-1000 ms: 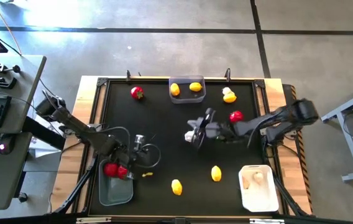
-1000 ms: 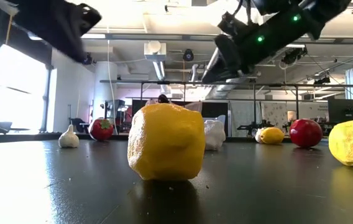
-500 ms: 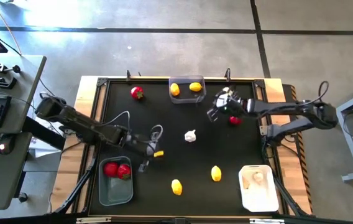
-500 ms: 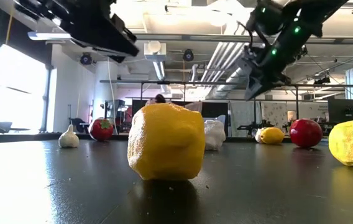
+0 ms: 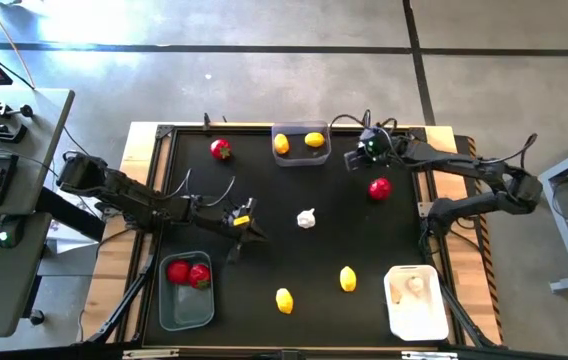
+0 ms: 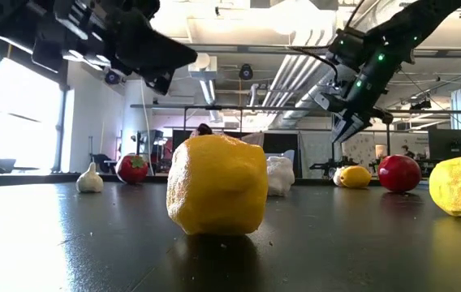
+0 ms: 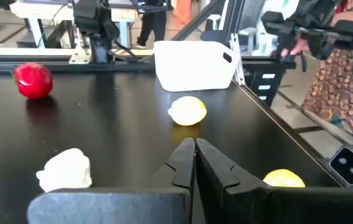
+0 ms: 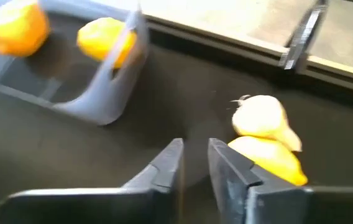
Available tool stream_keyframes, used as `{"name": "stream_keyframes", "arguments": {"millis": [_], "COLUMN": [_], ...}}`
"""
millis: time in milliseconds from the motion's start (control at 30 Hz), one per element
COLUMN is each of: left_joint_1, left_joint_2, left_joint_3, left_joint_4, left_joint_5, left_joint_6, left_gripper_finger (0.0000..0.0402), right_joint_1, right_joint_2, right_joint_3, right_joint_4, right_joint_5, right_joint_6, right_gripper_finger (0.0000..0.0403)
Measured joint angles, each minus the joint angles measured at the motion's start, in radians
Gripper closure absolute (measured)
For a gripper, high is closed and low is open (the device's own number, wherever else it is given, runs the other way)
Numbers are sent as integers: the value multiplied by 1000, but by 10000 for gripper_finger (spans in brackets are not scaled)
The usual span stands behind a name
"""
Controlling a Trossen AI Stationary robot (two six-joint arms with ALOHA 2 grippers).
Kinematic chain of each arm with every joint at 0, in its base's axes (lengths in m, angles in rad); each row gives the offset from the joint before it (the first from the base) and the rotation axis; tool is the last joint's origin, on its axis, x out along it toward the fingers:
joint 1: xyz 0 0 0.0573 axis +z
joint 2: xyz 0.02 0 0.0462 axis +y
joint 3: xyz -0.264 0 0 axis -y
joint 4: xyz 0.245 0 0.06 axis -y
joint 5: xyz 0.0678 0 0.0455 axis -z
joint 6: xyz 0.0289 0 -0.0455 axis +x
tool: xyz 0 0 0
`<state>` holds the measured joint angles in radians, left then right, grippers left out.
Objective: Sort produce into baskets
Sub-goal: Put the top garlic into the white bin
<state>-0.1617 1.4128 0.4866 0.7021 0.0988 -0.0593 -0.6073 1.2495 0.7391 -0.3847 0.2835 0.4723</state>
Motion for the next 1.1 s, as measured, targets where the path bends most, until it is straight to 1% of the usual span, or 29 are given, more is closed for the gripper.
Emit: {"name": "stream_keyframes", "arguments": {"millis": [167, 333, 433, 500, 600, 700, 767, 900, 967, 1100], "left_joint_1": [3, -9, -11, -11, -11, -11, -11, -11, -11, -11], "left_joint_2": [0, 0, 0, 0, 0, 0, 0, 0, 0, 0], "left_joint_3": [-3, -3, -3, -3, -3, -3, -3, -3, -3, -3], "left_joint_4": [0, 0, -1, -1, -1, -2, -1, -1, -1, -2], "left_joint_5": [-31, -69, -89, -91, -92, -92, -94, -140, -154, -157], "left_joint_6": [-18, -18, -18, -18, -18, -18, -17, -17, -17, -17], "left_gripper_finger": [401, 401, 401, 401, 401, 401, 401, 401, 401, 401], "right_joint_1": [-79, -142, -166, -182, -202, -223, -232, -238, -238, -237], "right_joint_2": [8, 55, 86, 102, 114, 114, 114, 115, 118, 172], "right_joint_3": [0, 0, 0, 0, 0, 0, 0, 0, 4, 91], "right_joint_4": [0, 2, 11, 11, 3, -7, -7, 17, 30, -59], "right_joint_5": [1, 1, 0, -7, -29, -69, -77, -79, -81, -55], "right_joint_6": [4, 51, 52, 52, 52, 52, 54, 69, 47, 44], "right_gripper_finger": [261, 186, 152, 137, 126, 124, 123, 123, 123, 123]}}
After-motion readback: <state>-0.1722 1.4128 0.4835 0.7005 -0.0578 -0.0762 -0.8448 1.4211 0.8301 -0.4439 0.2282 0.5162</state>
